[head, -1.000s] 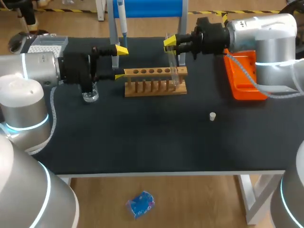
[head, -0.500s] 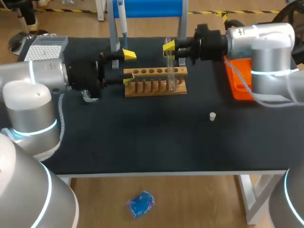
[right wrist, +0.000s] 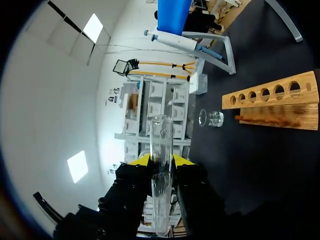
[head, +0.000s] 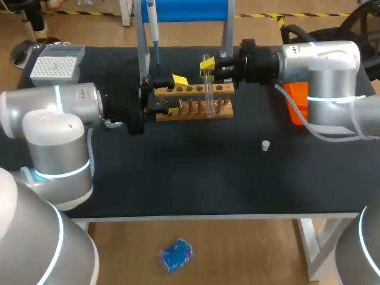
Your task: Invert the test tube, pick up the pipette, mount the tip to pipette, aspirate from beaker and dispense into the tube, eject the tip, return the pipette, and cap with the stopper.
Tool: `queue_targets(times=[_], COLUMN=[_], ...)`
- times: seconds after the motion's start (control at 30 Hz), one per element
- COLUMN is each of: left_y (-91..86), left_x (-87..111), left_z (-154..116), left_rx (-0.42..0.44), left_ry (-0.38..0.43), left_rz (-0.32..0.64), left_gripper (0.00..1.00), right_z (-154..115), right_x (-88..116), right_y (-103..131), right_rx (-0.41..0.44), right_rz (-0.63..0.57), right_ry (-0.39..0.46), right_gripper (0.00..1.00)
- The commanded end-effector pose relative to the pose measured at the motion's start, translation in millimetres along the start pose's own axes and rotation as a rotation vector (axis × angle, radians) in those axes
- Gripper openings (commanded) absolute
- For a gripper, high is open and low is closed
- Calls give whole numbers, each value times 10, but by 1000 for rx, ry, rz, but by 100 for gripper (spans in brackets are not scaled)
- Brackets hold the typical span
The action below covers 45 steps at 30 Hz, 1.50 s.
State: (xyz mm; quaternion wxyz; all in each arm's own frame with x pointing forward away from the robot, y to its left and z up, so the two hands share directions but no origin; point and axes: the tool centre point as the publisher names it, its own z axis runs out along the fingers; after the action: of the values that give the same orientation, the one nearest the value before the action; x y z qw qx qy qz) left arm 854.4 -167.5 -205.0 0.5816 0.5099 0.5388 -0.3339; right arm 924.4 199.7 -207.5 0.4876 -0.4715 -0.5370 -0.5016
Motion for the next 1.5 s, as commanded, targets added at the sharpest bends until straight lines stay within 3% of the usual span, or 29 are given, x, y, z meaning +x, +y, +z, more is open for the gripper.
queue_targets(times=[0.03, 0.57, 0.67, 0.97, 1.07, 1.2, 1.37, 1.5], left_y=[35, 42, 45, 42, 37, 39, 37, 36], left_x=[30, 15, 25, 30, 34, 30, 26, 42], left_z=[172, 366, 381, 416, 421, 419, 427, 436], left_rx=[-4, 46, 54, 67, 77, 79, 81, 85], left_ry=[-15, -41, -44, -50, -72, -70, -72, -66], left_rz=[14, -3, -22, -48, -82, -83, -86, -92], left_gripper=[100, 100, 88, 92, 87, 71, 43, 44], right_z=[57, 260, 284, 320, 325, 329, 332, 333], right_x=[-2, -65, -66, -70, -74, -84, -89, -92], right_y=[52, 172, 174, 179, 176, 171, 168, 166], right_rx=[14, 41, 49, 59, 60, 61, 61, 61], right_rz=[4, 24, 24, 25, 24, 26, 26, 27], right_ry=[1, 15, 15, 14, 16, 15, 14, 14], right_gripper=[0, 0, 0, 0, 0, 0, 0, 0])
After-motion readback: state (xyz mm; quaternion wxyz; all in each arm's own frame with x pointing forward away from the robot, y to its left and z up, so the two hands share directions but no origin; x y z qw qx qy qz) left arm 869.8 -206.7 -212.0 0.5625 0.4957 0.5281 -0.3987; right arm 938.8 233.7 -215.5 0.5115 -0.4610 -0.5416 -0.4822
